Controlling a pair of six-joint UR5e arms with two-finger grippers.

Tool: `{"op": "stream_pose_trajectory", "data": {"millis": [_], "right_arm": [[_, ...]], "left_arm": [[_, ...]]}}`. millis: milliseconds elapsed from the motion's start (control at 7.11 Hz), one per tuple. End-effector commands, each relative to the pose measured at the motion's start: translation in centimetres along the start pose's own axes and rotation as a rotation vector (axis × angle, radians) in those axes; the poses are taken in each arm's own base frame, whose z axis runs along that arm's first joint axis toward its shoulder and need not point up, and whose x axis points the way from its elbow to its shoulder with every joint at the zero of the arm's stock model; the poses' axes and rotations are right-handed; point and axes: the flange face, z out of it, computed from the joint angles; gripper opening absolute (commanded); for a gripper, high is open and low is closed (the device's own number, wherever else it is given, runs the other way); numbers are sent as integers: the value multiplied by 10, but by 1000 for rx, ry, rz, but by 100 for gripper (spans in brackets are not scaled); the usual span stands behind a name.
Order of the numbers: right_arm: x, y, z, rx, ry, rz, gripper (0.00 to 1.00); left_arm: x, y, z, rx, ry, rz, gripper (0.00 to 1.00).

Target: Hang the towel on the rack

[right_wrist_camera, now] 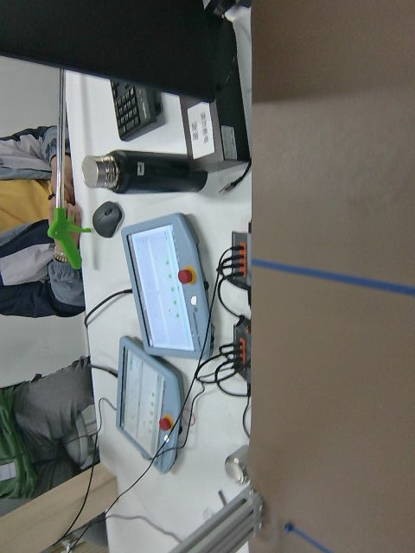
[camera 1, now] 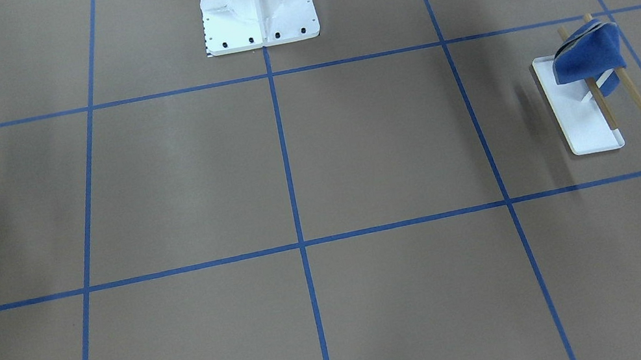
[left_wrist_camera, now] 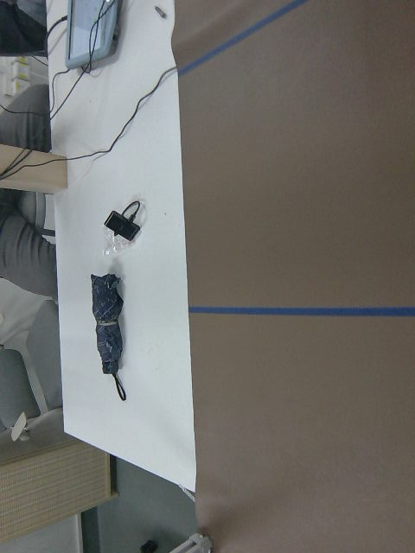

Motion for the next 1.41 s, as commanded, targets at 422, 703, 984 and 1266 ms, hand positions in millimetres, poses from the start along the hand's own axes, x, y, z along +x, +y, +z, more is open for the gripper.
{"op": "stream_pose_trajectory", "data": {"millis": [422, 703, 984, 1266], "right_arm": [[207, 110, -22, -303, 26, -266, 100], [215, 117, -25, -437, -68, -150, 100], [214, 102, -14, -528, -76, -189, 100], [204, 63, -9, -657, -84, -202, 100]], "left_arm": [[-29, -25, 7, -318, -37, -23, 98], [-22, -18, 2, -432, -13, -81, 98], [-33, 7, 0, -469, -14, -61, 98], [-30, 28, -5, -511, 107, -80, 98]]}}
